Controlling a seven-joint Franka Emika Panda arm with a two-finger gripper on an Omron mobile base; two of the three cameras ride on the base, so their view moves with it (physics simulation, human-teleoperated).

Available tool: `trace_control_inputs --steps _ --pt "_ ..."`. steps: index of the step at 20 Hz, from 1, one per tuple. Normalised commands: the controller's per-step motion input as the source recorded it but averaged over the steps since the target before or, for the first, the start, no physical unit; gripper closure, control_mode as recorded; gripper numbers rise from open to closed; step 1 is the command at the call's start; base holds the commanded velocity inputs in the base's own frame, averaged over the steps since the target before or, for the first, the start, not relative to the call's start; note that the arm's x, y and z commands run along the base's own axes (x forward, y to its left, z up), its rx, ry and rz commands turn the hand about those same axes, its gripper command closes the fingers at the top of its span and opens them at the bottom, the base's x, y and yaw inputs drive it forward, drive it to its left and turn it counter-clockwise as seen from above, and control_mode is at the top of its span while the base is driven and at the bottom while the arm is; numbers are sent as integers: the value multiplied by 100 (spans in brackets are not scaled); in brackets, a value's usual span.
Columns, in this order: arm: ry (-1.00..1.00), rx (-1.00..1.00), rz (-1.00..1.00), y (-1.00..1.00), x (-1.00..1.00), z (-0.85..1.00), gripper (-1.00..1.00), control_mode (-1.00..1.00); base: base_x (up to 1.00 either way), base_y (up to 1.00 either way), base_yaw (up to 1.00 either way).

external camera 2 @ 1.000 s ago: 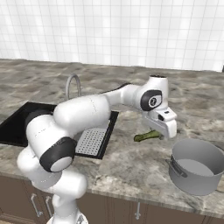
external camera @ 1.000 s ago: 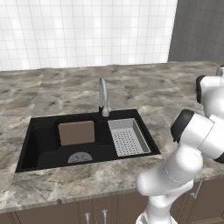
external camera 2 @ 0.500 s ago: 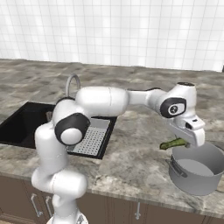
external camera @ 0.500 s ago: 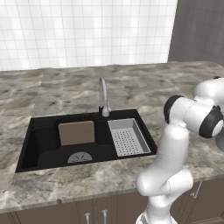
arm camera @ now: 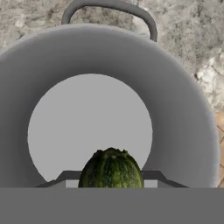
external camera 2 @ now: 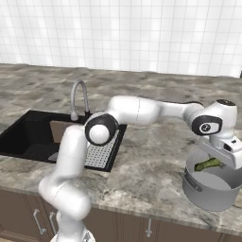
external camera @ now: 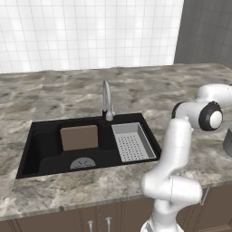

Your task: Dump the squash from the pot into the sink. Then turn on the water and wash the squash. Then turn off the water and put the squash back in the pot.

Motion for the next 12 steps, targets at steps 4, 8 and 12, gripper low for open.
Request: trace_control_inputs --steps 4,8,12 --pt "-3 2 -1 -33 1 -22 100 -100 0 0 0" --pt "-7 1 -2 -6 0 -19 100 -100 0 0 0" --pt "-10 0 -5 1 1 -17 100 -100 0 0 0"
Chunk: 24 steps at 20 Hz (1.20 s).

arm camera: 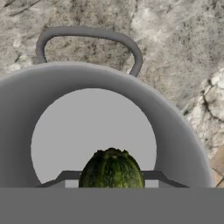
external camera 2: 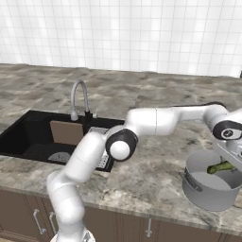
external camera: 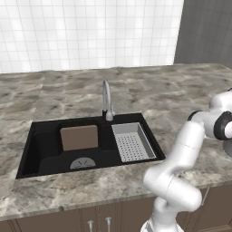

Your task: Dump the squash from the pot into the sink. Then turn on the water and wash the squash. Then turn off the water and put the squash back in the pot.

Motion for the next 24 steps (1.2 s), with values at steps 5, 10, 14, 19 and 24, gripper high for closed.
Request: trace_control_inputs --steps 5,10,14,19,24 --pt "-11 0 -9 10 2 -18 100 -100 0 0 0" --pt "-10 0 -11 19 8 -17 100 -100 0 0 0" --pt "-2 -3 -11 11 17 -19 100 -100 0 0 0" --pt "0 -7 -9 6 8 -26 100 -100 0 0 0" --pt "0 -5 -8 15 1 -30 100 -100 0 0 0"
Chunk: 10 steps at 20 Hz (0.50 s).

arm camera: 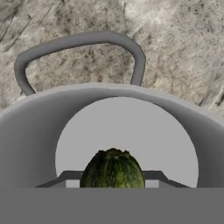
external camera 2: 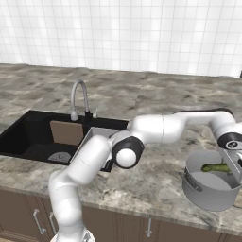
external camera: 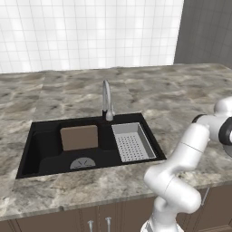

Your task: Dump the squash from the pot into the sink. Then turn on the water and wash the squash. Then turn off the water and put the squash back in the pot.

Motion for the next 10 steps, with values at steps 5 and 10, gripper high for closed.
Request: trace_control_inputs --steps 5,10 --pt "0 -3 -8 14 4 -30 100 -100 0 0 0" --pt "3 0 -6 8 7 -31 100 -100 0 0 0"
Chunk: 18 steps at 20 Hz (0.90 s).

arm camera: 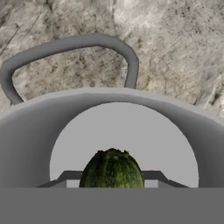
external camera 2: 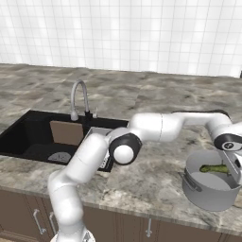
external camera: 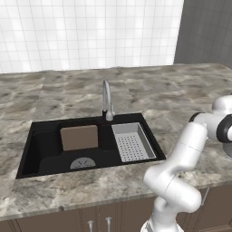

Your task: Dump the squash from the pot into the sink. Then turn on the water and wash the squash. Then turn off the water and put the squash back in the pot.

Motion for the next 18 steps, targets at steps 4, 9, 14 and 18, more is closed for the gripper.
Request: trace_control_inputs --steps 4,9,14,18 --pt "2 0 -3 24 0 -31 100 -100 0 0 0" --pt "0 0 -4 54 0 -24 -100 -100 0 0 0" --pt "0 0 -6 36 0 -10 -100 -100 0 0 0" --pt "0 -1 -7 10 0 0 -100 -100 0 0 0"
